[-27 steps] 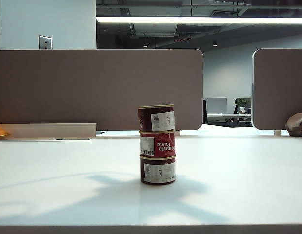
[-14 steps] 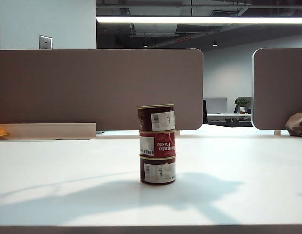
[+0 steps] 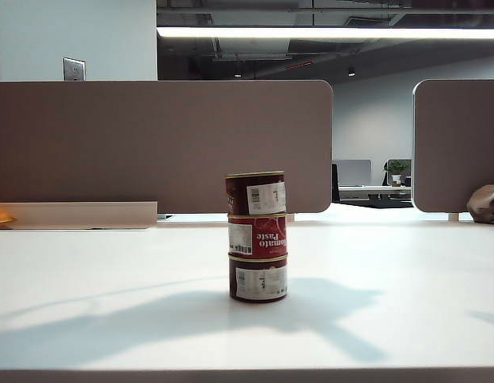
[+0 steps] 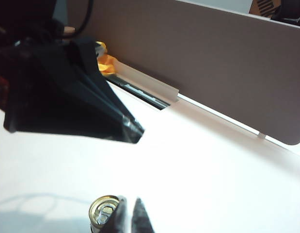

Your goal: Pick up the cans one by one and stack them together.

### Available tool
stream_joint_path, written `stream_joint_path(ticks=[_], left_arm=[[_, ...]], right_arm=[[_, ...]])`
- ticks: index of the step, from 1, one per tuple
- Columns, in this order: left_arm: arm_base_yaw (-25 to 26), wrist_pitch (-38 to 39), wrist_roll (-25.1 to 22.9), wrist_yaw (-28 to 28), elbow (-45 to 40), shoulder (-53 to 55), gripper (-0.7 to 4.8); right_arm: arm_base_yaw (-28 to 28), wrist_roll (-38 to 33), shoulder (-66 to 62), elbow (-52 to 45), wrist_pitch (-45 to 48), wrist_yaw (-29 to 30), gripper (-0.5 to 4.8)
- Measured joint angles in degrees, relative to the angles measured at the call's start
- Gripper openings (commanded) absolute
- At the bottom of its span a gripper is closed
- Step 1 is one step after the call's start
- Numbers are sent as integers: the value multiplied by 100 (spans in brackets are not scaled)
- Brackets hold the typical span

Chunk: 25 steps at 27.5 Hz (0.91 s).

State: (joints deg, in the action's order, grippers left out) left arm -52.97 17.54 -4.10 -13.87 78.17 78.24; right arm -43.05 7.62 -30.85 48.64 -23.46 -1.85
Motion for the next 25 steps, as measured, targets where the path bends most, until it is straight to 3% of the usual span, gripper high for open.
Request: stream_joint_path(ticks=[11,17,19,25], left_arm=[[0,0,2,2,0,0,-1],[0,7,2,4,0,-212,-1],[33,9,0,2,0,-369,-1],[437,11,0,-28,2,-562,-1]], right_arm=[[55,0,2,0,-9,7,26],[1117,0,0,0,-7,450,26],[1912,0,-2,0,-7,452,26],[2511,0,4,0,-7,457,26]])
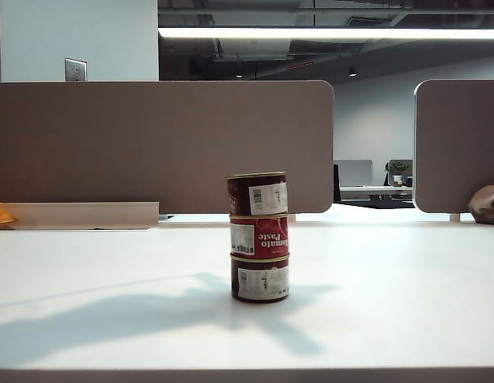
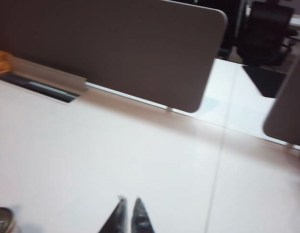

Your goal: Pick up the cans one by one and stack them together.

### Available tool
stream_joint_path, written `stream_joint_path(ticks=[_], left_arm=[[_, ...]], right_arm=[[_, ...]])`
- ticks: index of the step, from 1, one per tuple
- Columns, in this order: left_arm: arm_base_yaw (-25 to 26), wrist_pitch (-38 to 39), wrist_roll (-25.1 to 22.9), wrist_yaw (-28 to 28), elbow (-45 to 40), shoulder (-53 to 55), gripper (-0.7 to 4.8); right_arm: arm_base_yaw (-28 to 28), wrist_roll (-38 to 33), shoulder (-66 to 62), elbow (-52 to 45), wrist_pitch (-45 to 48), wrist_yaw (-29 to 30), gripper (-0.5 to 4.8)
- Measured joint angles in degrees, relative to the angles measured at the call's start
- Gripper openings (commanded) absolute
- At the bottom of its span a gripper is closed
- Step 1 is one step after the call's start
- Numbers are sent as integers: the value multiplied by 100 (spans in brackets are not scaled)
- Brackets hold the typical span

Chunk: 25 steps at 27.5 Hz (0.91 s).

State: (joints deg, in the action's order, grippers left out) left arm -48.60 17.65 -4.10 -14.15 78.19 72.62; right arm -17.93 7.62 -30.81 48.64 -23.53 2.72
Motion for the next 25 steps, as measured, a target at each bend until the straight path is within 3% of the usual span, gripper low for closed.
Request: stream_joint_path(ticks=[6,11,13,14,18,20,25], left_arm=[[931,96,0,-4,-2,-289,-1],[2129,111,0,24,0,-612,-1],[3040,149,2,26,-2,-846,-1],[3233,146,2,66,-2,-931,-1],[3508,144,0,527,0,-1268,-1],[3560,144,2,1152,0,-1613,-1],[3556,142,0,1139,2,-1849,-1]], right_arm=[[341,0,157,-13,0,7,26],[651,0,446,-24,-26,-11,26],[894,0,623,-24,-35,-9,26],[940,0,669,-24,-35,-13,26],[1019,0,750,-22,-33,-4,26],[1045,0,748,-28,-35,-7,26],[1043,0,748,-33,-76,-9,26]])
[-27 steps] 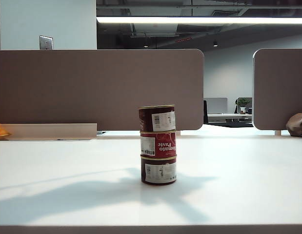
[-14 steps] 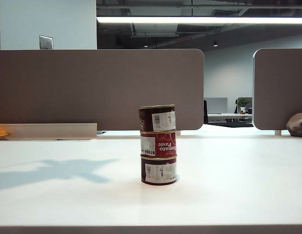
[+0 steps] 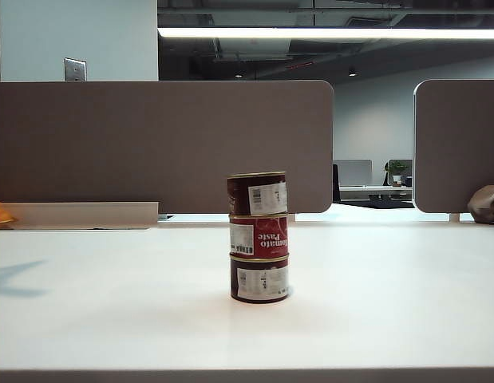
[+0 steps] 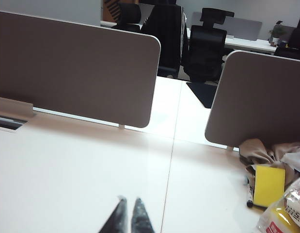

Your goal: Pick up the cans one by one and stack them together.

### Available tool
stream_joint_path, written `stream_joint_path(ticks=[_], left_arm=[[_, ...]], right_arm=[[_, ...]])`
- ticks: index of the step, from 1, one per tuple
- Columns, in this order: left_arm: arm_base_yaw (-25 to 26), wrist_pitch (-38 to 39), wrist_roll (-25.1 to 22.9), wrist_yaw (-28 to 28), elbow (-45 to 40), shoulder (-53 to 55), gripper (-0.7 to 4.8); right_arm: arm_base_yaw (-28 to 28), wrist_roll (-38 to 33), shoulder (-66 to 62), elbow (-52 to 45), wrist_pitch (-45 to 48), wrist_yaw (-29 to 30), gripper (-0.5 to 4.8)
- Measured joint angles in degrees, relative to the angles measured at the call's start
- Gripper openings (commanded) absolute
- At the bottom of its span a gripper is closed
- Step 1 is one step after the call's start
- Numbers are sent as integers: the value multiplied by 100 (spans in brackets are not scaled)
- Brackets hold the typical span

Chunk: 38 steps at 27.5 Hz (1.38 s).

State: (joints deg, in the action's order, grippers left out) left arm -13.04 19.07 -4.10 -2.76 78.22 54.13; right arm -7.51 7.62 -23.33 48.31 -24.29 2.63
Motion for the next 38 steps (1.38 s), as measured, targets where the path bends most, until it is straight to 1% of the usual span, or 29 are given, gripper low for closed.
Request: stream_joint_path(ticks=[11,18,25,38], left_arm=[[2,50,0,0,-2,24,-1],[2,133,0,26,-81,-70,-1],[2,81,0,26,-914,-702,-1],[11,127,0,28,-3460,-2288,-1]], right_arm=[[0,0,-4,-7,-68,2,26],[0,0,214,-348,-55,2,26],[0,0,619,-1084,-50,4,26],[0,0,1104,-2476,-66,4,26]])
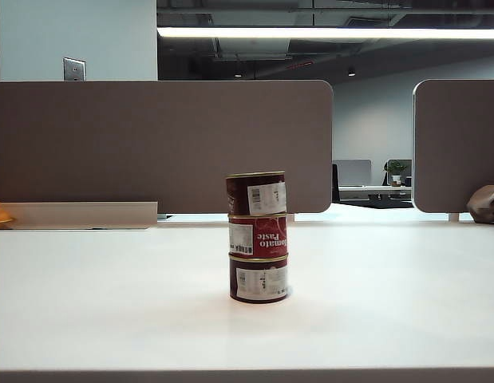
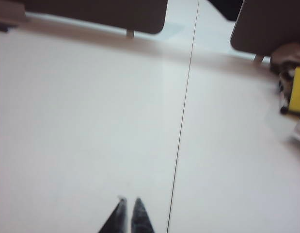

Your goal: Pick up the cans one by one and stack them together.

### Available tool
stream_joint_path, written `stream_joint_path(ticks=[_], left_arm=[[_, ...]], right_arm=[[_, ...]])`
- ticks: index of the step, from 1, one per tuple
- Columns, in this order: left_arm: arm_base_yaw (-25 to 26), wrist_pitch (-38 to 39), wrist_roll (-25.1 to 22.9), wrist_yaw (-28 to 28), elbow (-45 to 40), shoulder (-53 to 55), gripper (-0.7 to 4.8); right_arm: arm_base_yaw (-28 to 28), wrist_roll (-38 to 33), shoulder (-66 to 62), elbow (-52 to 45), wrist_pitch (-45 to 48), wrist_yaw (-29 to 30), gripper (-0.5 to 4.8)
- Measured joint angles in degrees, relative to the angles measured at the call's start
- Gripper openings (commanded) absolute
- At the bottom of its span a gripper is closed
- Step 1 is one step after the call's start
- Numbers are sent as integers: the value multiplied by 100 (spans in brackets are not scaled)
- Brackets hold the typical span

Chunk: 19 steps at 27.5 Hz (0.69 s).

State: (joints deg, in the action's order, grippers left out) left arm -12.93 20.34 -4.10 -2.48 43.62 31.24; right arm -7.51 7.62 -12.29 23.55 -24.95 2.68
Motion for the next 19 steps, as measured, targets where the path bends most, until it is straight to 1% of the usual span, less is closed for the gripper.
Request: stream_joint_path(ticks=[2,8,9,19], left_arm=[[0,7,0,0,-546,-308,-1],[0,-11,2,0,-1639,-944,-1],[0,7,2,0,-1974,-1069,-1],[0,20,0,0,-3432,-1947,-1]], right_arm=[[0,0,85,-306,-20,-2,26],[-2,0,144,-850,-94,-2,26],[-2,0,149,-955,-42,-2,26],[-2,0,153,-1390,-55,-2,26]])
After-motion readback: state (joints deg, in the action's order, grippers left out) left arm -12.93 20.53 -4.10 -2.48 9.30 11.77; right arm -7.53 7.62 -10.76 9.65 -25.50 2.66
